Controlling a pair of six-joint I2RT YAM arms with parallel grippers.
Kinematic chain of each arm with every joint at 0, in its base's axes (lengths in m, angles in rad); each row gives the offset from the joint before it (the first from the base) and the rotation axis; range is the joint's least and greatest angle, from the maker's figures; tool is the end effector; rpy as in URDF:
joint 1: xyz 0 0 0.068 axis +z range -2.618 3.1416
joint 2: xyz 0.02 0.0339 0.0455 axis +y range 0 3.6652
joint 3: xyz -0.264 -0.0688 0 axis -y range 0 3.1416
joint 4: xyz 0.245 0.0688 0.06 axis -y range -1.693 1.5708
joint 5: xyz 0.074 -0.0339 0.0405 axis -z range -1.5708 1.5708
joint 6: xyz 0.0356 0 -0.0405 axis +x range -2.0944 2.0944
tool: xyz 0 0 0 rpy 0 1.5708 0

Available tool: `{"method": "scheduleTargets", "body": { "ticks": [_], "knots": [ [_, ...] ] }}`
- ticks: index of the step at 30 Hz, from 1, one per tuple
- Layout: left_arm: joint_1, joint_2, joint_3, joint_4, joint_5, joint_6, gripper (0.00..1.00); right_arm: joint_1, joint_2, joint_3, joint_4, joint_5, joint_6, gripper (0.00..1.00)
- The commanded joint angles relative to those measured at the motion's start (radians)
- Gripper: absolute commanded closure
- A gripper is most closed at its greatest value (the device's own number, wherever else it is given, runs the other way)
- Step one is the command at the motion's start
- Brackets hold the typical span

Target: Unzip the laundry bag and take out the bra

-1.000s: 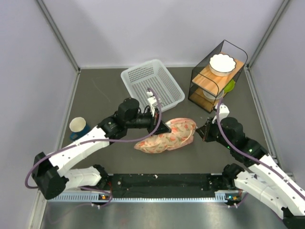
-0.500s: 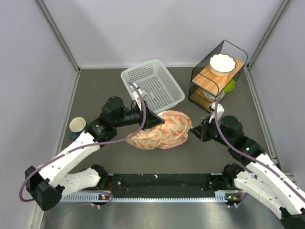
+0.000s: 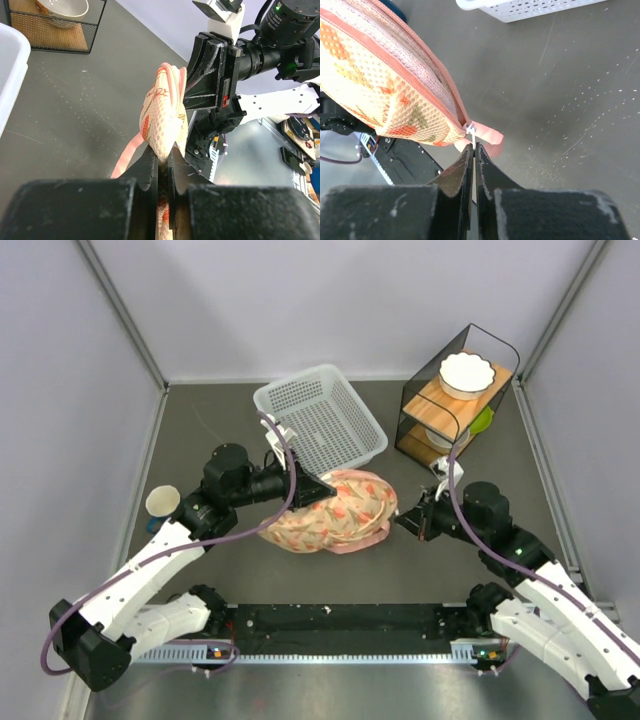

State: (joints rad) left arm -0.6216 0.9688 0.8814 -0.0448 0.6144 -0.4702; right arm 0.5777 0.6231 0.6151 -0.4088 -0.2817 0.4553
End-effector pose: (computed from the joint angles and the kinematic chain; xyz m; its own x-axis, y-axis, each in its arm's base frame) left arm 0.1685 -0.1460 0.3559 -0.5216 -0.0818 -0.8493 0.7898 0.3303 -0.5169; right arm 0.1203 0.0902 0.2818 -0.6289 0.0943 -0.7718 -0.5133 0.6953 0.5032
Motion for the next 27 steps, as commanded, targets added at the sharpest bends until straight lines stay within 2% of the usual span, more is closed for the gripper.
{"method": "scheduleTargets", "body": {
  "ticks": [1,2,4,5,8,10,16,23,27],
  "knots": [
    [0.022,-0.028,0.021,0.195,-0.016,-0.013,1.0,-0.01,0.033,0.005,-0.067,-0.068,-0.027,0.8],
    [0.023,-0.025,0.019,0.201,-0.002,-0.015,1.0,-0.012,0.044,0.011,-0.073,-0.065,-0.029,0.45],
    [0.023,-0.007,0.018,0.209,0.042,-0.016,1.0,-0.01,0.053,0.023,-0.081,-0.042,-0.032,0.35],
    [0.022,-0.002,0.018,0.209,0.054,-0.016,1.0,-0.01,0.05,0.028,-0.081,-0.037,-0.04,0.25],
    [0.023,0.018,0.018,0.212,0.125,-0.01,1.0,-0.012,0.035,0.057,-0.085,-0.016,-0.082,0.14],
    [0.022,0.033,0.013,0.233,0.186,-0.005,1.0,-0.01,0.027,0.089,-0.084,0.006,-0.115,0.14],
    [0.022,0.057,0.008,0.218,0.249,0.011,1.0,-0.01,0.01,0.216,-0.082,0.024,-0.168,0.1],
    [0.022,0.073,0.036,0.109,0.376,0.113,1.0,-0.01,0.029,0.313,-0.082,-0.047,-0.273,0.01],
    [0.022,0.08,0.094,-0.059,0.497,0.255,1.0,-0.012,0.073,0.316,-0.067,-0.112,-0.325,0.01]
  ]
}}
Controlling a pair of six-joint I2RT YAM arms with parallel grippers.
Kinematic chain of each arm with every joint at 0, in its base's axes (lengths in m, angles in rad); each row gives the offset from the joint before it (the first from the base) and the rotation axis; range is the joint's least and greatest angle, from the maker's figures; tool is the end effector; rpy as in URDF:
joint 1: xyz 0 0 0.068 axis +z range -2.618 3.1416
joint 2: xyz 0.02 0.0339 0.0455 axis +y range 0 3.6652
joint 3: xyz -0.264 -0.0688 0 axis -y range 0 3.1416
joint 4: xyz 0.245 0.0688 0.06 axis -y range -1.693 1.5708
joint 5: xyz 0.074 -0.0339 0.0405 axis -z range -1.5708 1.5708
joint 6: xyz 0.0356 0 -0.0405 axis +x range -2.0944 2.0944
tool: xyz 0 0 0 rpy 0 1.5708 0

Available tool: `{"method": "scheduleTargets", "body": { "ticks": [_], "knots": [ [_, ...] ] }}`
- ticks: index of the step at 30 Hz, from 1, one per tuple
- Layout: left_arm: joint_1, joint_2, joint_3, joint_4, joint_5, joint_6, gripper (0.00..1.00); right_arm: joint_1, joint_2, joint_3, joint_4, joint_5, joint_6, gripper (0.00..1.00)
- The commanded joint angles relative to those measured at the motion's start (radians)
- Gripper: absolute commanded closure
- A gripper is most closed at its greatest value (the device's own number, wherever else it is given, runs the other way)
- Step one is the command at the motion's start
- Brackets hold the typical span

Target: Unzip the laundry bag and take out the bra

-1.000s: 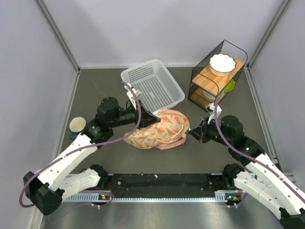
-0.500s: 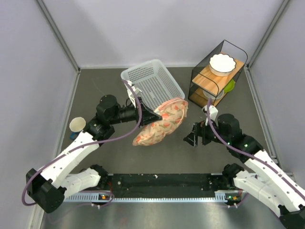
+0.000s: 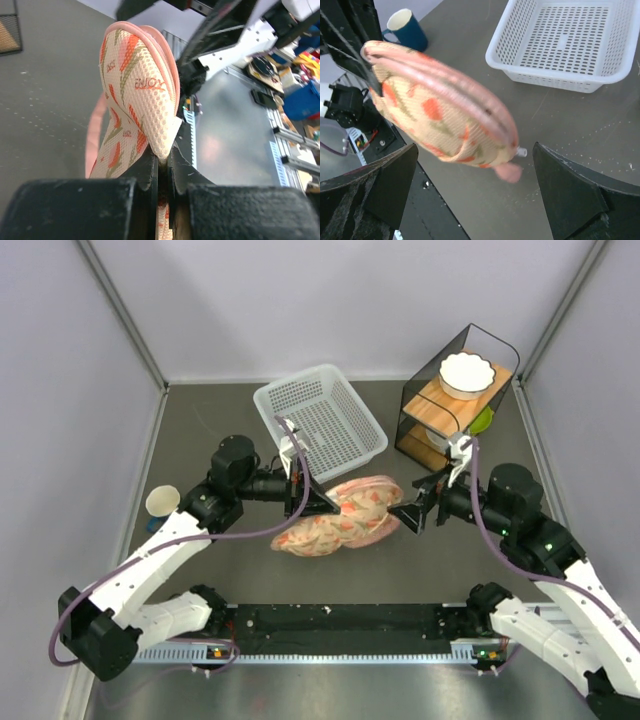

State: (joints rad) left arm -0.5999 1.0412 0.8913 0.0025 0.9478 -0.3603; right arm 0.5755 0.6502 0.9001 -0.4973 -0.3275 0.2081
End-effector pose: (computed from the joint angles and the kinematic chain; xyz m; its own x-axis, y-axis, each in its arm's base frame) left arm 0.1748 -0.1546 0.3502 -0.4633 0.0677 -0.8836 0.8860 0.0555 -0.4603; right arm 0.1086 0.0841 0.3657 -0.3615 -0.0014 -0.9324 -0.7178 0.6386 0.2774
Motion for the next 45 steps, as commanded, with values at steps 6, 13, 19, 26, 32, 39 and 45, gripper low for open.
{"method": "scheduleTargets", "body": {
  "ticks": [6,13,19,26,32,39,45],
  "knots": [
    [0.0,0.043,0.13,-0.208,0.244,0.267,1.0,-0.008,0.06,-0.026,0.109,-0.203,-0.144,0.01],
    [0.002,0.111,0.175,-0.207,0.284,0.285,1.0,-0.008,0.134,-0.032,0.117,-0.583,-0.127,0.21],
    [0.011,0.23,0.265,-0.214,0.267,0.279,1.0,-0.008,0.164,-0.024,0.098,-0.499,-0.038,1.0],
    [0.022,0.231,0.347,-0.245,0.004,0.222,0.55,-0.008,0.204,-0.012,0.059,-0.26,0.226,1.0],
    [0.022,0.108,0.272,-0.266,-0.225,0.186,0.14,-0.008,0.143,-0.016,0.029,-0.007,0.43,1.0],
    [-0.009,0.013,0.123,-0.234,-0.279,0.093,0.12,-0.008,0.103,-0.027,0.014,0.275,0.741,1.0],
    [-0.193,0.009,0.052,-0.233,-0.503,0.118,0.2,-0.011,0.173,-0.006,-0.081,0.375,0.927,1.0]
  ]
}}
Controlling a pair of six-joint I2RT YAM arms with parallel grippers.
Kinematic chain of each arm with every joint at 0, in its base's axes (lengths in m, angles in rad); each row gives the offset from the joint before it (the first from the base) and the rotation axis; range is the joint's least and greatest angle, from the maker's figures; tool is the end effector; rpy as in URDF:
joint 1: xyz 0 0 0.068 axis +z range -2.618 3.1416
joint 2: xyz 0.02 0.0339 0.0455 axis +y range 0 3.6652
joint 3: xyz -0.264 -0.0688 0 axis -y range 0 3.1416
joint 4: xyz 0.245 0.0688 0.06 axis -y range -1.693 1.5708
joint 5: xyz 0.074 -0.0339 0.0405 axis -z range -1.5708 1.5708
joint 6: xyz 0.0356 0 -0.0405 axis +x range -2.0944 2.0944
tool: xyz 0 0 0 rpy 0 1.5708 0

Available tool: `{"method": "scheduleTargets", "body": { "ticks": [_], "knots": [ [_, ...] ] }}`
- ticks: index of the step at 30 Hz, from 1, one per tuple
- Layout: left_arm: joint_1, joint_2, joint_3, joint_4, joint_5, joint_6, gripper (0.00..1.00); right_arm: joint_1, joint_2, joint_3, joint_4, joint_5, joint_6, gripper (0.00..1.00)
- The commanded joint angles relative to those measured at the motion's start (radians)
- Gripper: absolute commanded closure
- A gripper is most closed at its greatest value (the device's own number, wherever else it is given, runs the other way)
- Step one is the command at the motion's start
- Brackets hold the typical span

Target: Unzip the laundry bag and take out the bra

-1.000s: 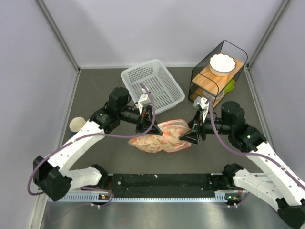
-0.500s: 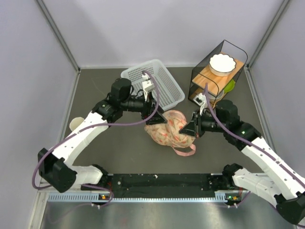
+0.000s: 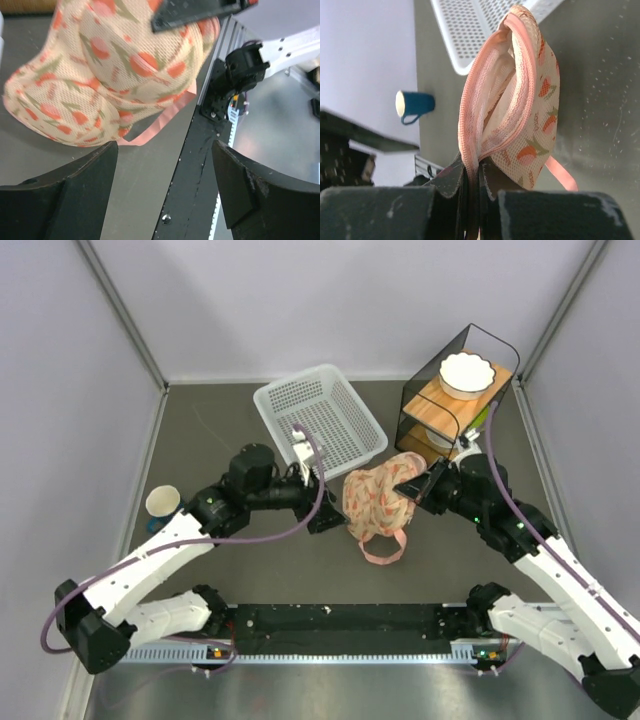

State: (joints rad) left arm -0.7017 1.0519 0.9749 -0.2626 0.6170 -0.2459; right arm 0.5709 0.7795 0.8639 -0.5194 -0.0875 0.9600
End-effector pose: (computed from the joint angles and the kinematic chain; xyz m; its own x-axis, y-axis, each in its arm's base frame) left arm 0.1663 -0.1675 0.3494 -0.4764 0.1427 -0.8676 0.8529 0.3150 -0.4165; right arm 0.1418 0.0948 0.3334 -0.6990 0.5210 -0.4899 -0.0565 0.6427 0.7640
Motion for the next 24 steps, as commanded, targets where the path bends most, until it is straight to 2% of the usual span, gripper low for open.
{"method": "scheduleTargets", "body": {
  "ticks": [1,6,15,18,20,24],
  "knots": [
    [-0.134,0.008,-0.036,0.034,-0.192,0.003,0.22,-0.003,0.064,0.033,-0.077,0.146,0.202,1.0],
    [-0.257,0.062,-0.051,0.079,-0.336,0.007,0.18,-0.003,0.098,0.018,-0.11,0.144,0.256,1.0],
    [-0.381,0.158,-0.025,0.184,-0.465,0.056,0.14,-0.003,0.076,0.011,-0.129,0.169,0.275,1.0],
    [-0.451,0.2,-0.028,0.191,-0.664,0.1,0.14,-0.005,0.066,0.011,-0.134,0.172,0.275,1.0],
    [-0.473,0.209,-0.05,0.218,-0.723,0.112,0.14,-0.003,0.058,0.004,-0.139,0.176,0.276,1.0],
    [-0.49,0.212,-0.074,0.253,-0.701,0.083,0.13,-0.005,0.05,-0.002,-0.143,0.19,0.283,1.0]
  ]
}}
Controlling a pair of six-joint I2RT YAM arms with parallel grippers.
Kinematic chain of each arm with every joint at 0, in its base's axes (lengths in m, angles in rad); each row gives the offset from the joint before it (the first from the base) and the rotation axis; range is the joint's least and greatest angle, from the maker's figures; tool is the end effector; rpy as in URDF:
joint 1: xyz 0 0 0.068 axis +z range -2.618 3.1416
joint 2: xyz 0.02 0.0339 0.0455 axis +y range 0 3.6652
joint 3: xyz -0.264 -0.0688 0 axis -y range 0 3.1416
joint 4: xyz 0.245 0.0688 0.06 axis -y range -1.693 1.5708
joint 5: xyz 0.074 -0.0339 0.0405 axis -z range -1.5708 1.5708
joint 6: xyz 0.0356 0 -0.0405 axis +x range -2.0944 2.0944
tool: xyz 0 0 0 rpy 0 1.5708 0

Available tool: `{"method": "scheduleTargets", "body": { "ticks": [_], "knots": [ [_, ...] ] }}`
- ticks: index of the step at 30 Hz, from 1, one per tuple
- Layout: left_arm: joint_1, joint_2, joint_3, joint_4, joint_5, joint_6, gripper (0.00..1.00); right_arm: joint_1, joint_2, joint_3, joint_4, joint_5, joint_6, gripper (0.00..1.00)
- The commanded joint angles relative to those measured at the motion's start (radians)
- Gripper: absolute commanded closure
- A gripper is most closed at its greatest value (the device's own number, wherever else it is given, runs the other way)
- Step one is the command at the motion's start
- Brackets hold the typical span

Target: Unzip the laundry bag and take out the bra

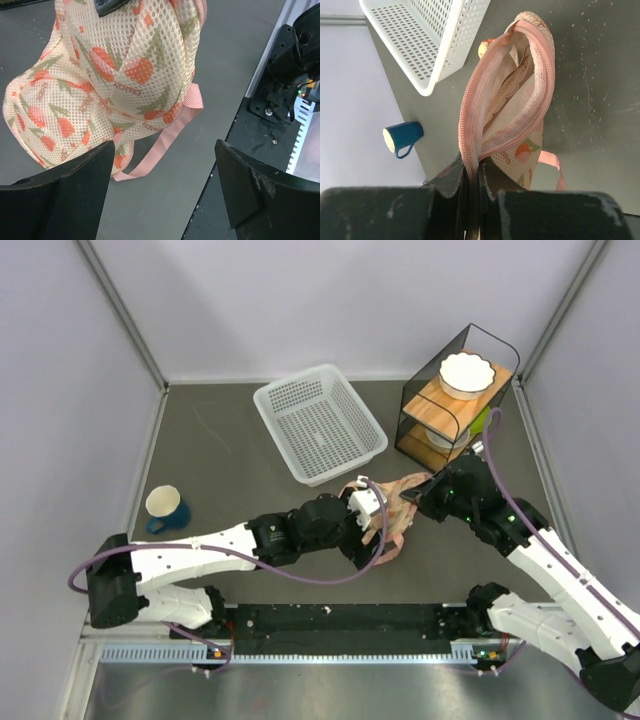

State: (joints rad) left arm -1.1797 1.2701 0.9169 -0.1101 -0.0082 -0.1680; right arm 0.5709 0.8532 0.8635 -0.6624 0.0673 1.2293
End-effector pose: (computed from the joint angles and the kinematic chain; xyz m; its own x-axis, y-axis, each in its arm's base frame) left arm 0.1110 -0.2684 0.2882 -0.3221 0.3425 -0.8826 0.8802 0.4516 -0.1460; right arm 0.1509 0.0941 0.3085 -0.6367 0.7084 -0.3046 0.3156 0.5998 0.7352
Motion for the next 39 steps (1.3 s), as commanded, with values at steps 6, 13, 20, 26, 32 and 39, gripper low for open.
{"method": "scheduleTargets", "body": {
  "ticks": [6,13,20,26,32,39],
  "knots": [
    [-0.063,0.037,0.022,0.148,-0.139,-0.067,0.1,-0.005,-0.019,-0.003,-0.003,0.037,0.016,1.0],
    [-0.126,0.141,0.045,0.196,-0.278,-0.093,0.09,-0.005,-0.026,-0.007,-0.008,0.035,0.022,1.0],
    [-0.132,0.192,0.04,0.217,-0.386,-0.053,0.11,-0.003,-0.026,-0.009,-0.016,0.025,0.024,1.0],
    [-0.13,0.204,0.056,0.208,-0.487,-0.074,0.44,-0.003,-0.026,-0.018,-0.019,0.023,0.032,1.0],
    [-0.13,0.18,0.034,0.227,-0.504,-0.088,0.74,-0.005,-0.026,-0.021,-0.019,0.014,0.042,1.0],
    [-0.127,0.134,0.059,0.115,-0.474,-0.056,1.0,-0.003,-0.026,-0.029,-0.019,0.022,0.041,1.0]
  ]
}}
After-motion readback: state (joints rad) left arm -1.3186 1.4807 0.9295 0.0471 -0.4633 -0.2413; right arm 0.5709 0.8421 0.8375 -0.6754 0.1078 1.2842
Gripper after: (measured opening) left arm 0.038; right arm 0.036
